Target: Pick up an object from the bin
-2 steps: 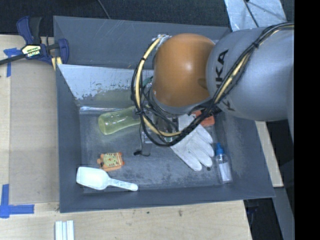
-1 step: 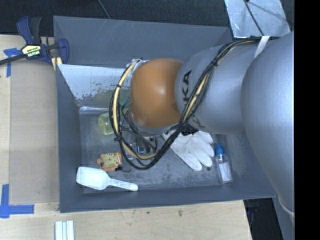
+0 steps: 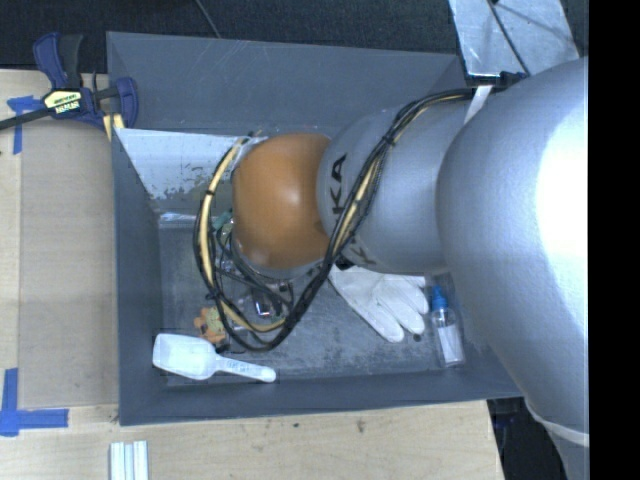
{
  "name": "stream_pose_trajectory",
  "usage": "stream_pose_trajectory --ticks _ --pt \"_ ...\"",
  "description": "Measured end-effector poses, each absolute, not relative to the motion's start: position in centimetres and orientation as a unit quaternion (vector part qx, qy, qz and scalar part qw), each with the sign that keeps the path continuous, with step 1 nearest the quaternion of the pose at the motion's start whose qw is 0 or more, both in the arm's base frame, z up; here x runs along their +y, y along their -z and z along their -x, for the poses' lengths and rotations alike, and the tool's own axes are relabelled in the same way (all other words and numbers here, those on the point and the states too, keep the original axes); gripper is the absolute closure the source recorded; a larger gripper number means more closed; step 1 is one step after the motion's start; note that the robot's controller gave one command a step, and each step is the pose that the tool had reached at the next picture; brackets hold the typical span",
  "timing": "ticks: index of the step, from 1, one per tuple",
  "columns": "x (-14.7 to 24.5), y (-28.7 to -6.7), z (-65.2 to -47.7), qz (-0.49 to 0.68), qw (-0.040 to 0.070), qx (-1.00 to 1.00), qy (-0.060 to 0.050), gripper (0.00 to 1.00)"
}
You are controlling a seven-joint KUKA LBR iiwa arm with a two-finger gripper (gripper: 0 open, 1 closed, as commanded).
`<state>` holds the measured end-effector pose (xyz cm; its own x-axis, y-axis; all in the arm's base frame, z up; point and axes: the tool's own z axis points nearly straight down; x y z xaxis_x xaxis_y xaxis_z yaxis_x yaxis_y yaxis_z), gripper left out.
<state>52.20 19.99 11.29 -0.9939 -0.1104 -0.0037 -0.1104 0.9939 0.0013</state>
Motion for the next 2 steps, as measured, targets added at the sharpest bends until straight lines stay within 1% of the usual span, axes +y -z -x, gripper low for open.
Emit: stream_pose_trajectory --ticks 1,2 --pt "20.9 -7.25 -50.68 -0.073 0.004 0.997 -0.001 1.0" --pt "20.9 -7.25 -50.68 -0.073 0.004 0.997 -0.001 1.0"
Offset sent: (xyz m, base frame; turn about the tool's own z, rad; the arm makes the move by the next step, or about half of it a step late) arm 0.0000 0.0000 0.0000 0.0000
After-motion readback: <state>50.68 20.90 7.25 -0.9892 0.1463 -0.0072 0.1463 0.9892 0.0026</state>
